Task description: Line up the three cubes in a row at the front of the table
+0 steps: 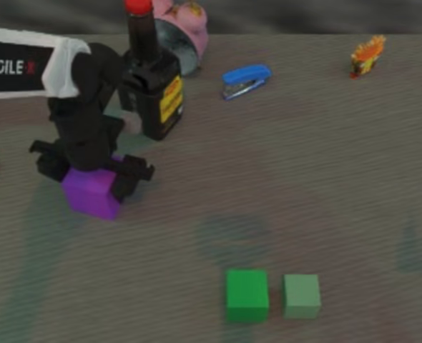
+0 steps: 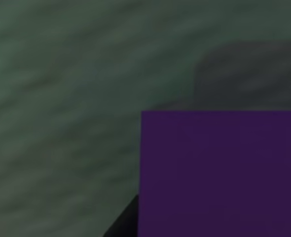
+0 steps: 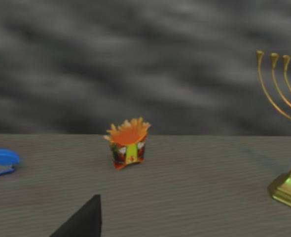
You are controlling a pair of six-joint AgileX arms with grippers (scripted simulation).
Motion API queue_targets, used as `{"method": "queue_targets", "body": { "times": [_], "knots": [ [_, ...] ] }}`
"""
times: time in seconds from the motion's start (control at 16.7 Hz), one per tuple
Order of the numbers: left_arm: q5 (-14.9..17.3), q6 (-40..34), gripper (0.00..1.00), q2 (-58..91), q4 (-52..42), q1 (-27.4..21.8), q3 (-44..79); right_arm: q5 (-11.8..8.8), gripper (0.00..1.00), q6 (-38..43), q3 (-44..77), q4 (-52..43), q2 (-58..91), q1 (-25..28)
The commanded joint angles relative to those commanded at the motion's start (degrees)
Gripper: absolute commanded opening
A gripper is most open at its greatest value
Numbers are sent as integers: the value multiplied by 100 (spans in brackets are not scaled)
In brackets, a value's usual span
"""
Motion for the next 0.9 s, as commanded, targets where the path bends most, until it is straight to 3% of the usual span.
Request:
{"method": "queue_targets", "body": {
  "times": [0.48,0.9],
  "knots": [
    [-5,-16,0,-528,-1299,105,753,0,100,0,0,0,0,0],
    [-10,-211,0,-636,-1308,-80,649,0,100,0,0,0,0,0]
  ]
}}
